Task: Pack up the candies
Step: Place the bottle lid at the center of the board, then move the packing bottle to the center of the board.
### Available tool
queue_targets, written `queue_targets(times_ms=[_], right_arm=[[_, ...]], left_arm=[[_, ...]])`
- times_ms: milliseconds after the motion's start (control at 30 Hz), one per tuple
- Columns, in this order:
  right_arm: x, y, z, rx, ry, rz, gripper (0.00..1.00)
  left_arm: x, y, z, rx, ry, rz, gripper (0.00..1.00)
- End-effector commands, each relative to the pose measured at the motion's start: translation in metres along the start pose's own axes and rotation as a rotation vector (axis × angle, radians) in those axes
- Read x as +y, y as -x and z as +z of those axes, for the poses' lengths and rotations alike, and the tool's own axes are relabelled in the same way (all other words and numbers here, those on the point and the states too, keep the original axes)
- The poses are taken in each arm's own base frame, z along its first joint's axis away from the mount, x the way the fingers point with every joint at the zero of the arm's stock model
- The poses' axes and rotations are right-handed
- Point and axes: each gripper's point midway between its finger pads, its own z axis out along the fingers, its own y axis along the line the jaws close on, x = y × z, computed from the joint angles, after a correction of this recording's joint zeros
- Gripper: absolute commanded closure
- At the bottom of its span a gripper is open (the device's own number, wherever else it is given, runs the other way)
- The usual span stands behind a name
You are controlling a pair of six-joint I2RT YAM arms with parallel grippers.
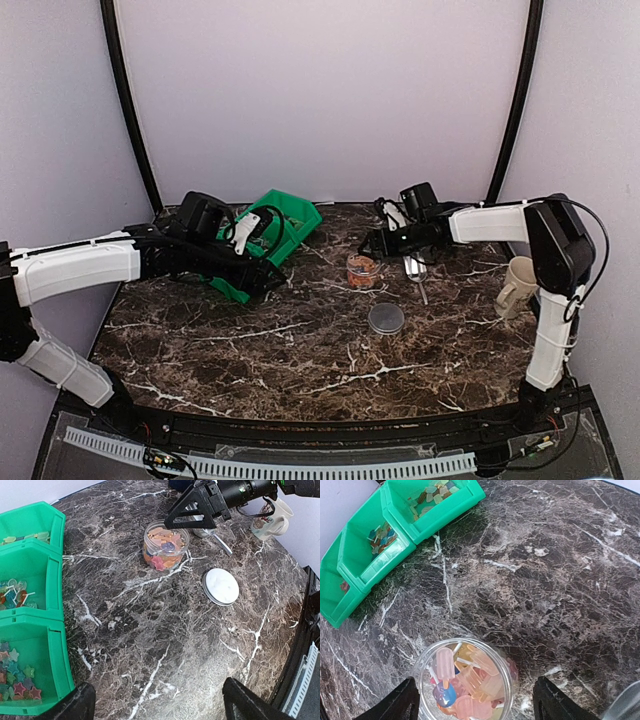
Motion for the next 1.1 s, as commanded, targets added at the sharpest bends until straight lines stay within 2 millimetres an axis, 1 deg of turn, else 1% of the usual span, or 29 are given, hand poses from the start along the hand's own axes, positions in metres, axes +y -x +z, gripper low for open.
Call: queue_targets(times_ms=[0, 100, 267, 533, 733, 933, 1067], right_arm=[[0.018, 0.012, 0.01, -0.028, 0.072, -0.005, 0.22], [0.024, 0.006, 0.018, -0.005, 0.102, -0.011, 0.23], [0.041, -0.007, 0.028, 0.04, 0.167, -0.03, 0.24], [0.075, -0.029, 0.031, 0.102, 0.273, -0.072, 0.26], [0.099, -0.043, 0.023, 0.127, 0.328, -0.113, 0.27], [0.12, -0.045, 0.012, 0.136, 0.366, -0.153, 0.27], [0.126, -0.043, 0.002, 0.132, 0.369, -0.195, 0.26]], left_arm=[[0.004, 0.011, -0.01, -0.057, 0.019, -0.004, 0.09], [0.005, 0.011, -0.009, -0.055, 0.018, -0.009, 0.09], [0.007, 0.011, -0.009, -0.053, 0.025, -0.013, 0.09], [0.011, 0.011, -0.009, -0.051, 0.031, -0.022, 0.09], [0.014, 0.011, -0.008, -0.052, 0.037, -0.036, 0.1], [0.014, 0.013, -0.01, -0.059, 0.035, -0.042, 0.1], [0.015, 0.014, -0.011, -0.066, 0.033, -0.05, 0.1]])
